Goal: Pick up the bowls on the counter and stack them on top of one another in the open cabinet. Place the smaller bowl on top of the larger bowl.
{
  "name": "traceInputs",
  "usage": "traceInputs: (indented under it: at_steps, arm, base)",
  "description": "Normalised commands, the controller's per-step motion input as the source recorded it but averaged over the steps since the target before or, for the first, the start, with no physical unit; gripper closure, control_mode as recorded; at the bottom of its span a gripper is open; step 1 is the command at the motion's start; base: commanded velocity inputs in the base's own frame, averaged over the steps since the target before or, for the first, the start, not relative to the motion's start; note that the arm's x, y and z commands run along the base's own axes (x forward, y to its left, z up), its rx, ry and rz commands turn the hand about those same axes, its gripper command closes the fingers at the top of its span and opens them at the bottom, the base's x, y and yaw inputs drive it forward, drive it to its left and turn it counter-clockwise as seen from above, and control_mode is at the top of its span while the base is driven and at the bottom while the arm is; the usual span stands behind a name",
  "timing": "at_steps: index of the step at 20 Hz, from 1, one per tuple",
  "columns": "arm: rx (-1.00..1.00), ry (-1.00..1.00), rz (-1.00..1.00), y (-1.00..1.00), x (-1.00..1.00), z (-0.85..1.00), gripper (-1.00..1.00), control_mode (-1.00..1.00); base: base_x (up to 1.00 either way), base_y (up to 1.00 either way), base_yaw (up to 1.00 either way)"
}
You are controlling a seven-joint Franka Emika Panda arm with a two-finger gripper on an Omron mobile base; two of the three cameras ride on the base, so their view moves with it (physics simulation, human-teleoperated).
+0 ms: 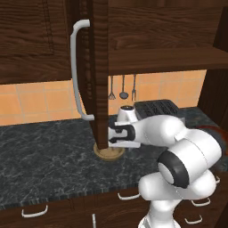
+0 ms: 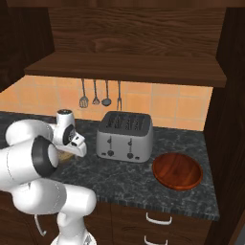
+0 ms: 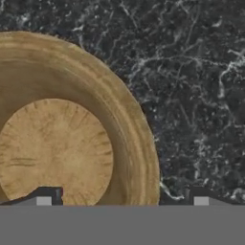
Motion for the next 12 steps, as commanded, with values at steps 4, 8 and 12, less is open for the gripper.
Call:
traceInputs:
  at_steps: [4,8,12]
  arm:
    - [0.00,0.00,0.00,0.11,0.19,-0.39,-1.00,-1.00]
    - [0.00,0.00,0.00,0.00,0.02,-0.06,1.00,-1.00]
    - [0.01,0.00,0.00,-0.01,0.00,0.04,1.00,-1.00]
  base:
    - [0.00,0.00,0.00]
    - [0.00,0.00,0.00]
    - [0.00,0.00,0.00]
